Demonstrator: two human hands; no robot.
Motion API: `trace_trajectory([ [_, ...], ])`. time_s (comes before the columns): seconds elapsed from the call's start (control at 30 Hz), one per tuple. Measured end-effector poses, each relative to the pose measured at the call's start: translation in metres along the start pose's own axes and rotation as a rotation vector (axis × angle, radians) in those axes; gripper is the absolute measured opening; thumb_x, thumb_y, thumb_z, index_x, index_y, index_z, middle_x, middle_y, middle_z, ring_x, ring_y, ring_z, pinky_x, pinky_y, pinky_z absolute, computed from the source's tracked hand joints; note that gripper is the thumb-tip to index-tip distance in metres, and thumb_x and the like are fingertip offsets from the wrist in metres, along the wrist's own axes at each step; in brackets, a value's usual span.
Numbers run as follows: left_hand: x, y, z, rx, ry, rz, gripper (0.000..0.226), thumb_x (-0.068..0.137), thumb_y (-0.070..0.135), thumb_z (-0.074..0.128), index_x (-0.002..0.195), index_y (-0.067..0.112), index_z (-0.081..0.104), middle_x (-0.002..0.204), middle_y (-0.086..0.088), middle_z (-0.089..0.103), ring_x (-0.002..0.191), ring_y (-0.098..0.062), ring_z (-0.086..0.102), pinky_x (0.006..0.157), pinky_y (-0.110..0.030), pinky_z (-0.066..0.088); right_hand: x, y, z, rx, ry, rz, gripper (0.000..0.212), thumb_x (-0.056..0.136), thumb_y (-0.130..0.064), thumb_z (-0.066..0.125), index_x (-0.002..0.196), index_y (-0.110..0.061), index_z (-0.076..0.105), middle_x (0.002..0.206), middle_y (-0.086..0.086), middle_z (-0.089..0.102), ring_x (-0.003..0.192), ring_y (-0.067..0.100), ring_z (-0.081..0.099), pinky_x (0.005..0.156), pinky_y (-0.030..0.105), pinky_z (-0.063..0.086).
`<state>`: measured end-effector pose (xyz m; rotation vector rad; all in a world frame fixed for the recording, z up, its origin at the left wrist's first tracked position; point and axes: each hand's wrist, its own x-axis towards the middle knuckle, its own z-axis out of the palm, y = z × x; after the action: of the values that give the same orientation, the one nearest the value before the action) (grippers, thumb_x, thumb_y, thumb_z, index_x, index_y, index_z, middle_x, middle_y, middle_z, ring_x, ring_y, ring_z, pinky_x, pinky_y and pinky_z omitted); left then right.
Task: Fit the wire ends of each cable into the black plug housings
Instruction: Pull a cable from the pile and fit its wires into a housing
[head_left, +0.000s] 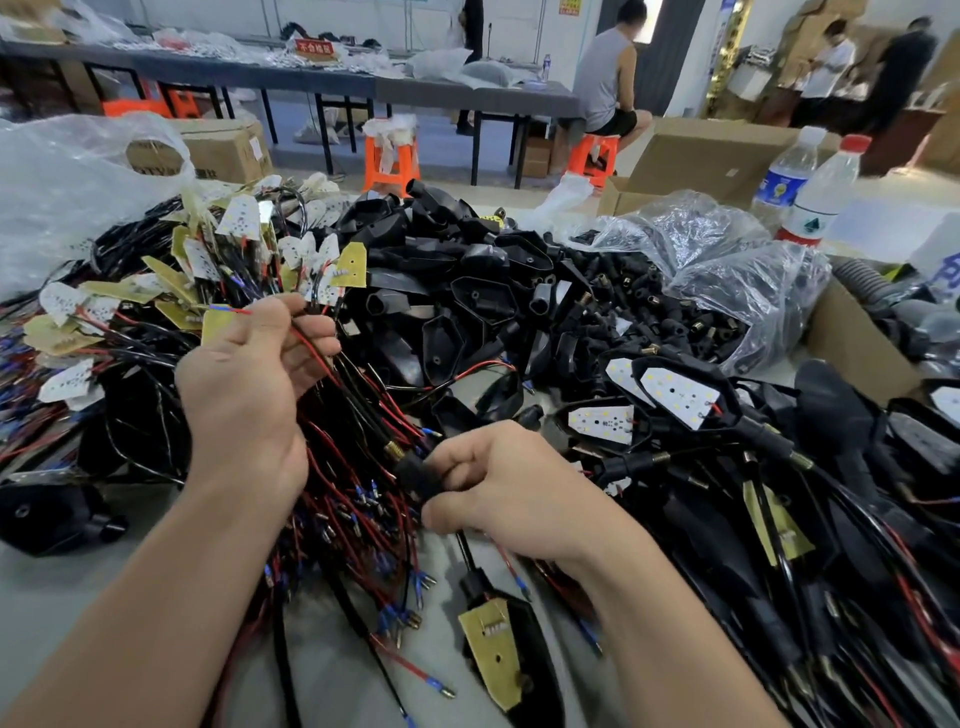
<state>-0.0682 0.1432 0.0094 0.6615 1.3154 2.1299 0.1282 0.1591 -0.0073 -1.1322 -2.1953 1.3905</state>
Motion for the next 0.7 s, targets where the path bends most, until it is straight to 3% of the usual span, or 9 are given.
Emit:
trace_trajectory([
  [0.07,0.002,0.001,-0.002,-0.023,0.011,0.003,0.023,0.109,0.02,0.051,0.098,0.016,0.07,0.071,0.004,0.076,0.063,-0.006,0.071,0.061,-0.018,0.056,-0.004,0.001,-0.006,0.101,-0.101,0.008,0.004,0.082,-0.007,0.076,0.084,-0.006,0.073,0.067,0.011,0.056,0.059,0.021,0.035,0.054,0.029,0.028],
  [0.13,0.005,0.002,-0.002,-0.029,0.017,0.01,0.022,0.109,0.019,0.051,0.1,0.015,0.07,0.072,0.003,0.076,0.063,-0.007,0.07,0.06,-0.018,0.056,-0.007,0.005,-0.014,0.153,-0.214,0.007,0.017,0.083,-0.009,0.073,0.087,0.006,0.068,0.072,0.015,0.064,0.057,0.016,0.041,0.057,0.029,0.032],
  [0.2,0.005,0.002,-0.003,-0.023,0.008,0.02,0.022,0.11,0.019,0.05,0.1,0.015,0.07,0.071,0.004,0.076,0.062,-0.007,0.069,0.059,-0.017,0.055,-0.009,0.007,-0.02,0.174,-0.327,0.02,0.032,0.083,-0.015,0.071,0.091,0.014,0.062,0.076,0.008,0.073,0.055,0.011,0.047,0.057,0.025,0.035],
  [0.37,0.0,-0.007,0.0,0.023,-0.091,-0.028,0.022,0.11,0.021,0.05,0.106,0.012,0.07,0.08,-0.001,0.079,0.071,-0.01,0.074,0.063,-0.019,0.058,-0.015,0.013,-0.028,0.18,-0.448,0.032,0.03,0.085,-0.012,0.07,0.089,0.016,0.059,0.077,0.005,0.074,0.052,0.008,0.055,0.048,0.017,0.034],
  [0.43,-0.001,-0.009,0.002,0.029,-0.191,-0.095,0.026,0.11,0.03,0.05,0.115,0.012,0.068,0.098,-0.005,0.081,0.092,-0.015,0.078,0.072,-0.024,0.062,-0.014,0.013,-0.029,0.212,-0.312,-0.034,0.018,0.089,-0.007,0.07,0.088,0.01,0.064,0.076,0.005,0.074,0.053,0.007,0.057,0.049,0.016,0.038],
  [0.53,-0.008,-0.01,0.003,0.123,-0.454,-0.123,0.033,0.103,0.044,0.053,0.121,0.021,0.068,0.119,0.0,0.077,0.112,-0.018,0.073,0.084,-0.03,0.062,-0.004,0.01,-0.028,0.502,0.111,-0.076,0.008,0.095,0.001,0.064,0.092,-0.002,0.071,0.077,0.008,0.072,0.055,0.008,0.057,0.052,0.016,0.044],
  [0.63,-0.026,-0.017,0.006,0.263,-0.665,-0.15,0.035,0.089,0.038,0.071,0.121,0.025,0.072,0.118,0.003,0.078,0.113,-0.015,0.073,0.086,-0.025,0.06,0.002,0.01,-0.028,0.806,0.363,-0.066,0.019,0.097,0.002,0.061,0.088,-0.01,0.073,0.08,0.011,0.072,0.059,0.011,0.06,0.057,0.018,0.051],
  [0.7,-0.036,-0.023,0.009,0.349,-0.776,-0.152,0.037,0.086,0.021,0.08,0.123,0.026,0.073,0.117,0.008,0.078,0.114,-0.008,0.071,0.091,-0.017,0.055,0.002,0.009,-0.027,0.883,0.43,-0.08,0.022,0.097,0.004,0.059,0.087,-0.009,0.073,0.08,0.011,0.072,0.059,0.012,0.06,0.058,0.019,0.053],
])
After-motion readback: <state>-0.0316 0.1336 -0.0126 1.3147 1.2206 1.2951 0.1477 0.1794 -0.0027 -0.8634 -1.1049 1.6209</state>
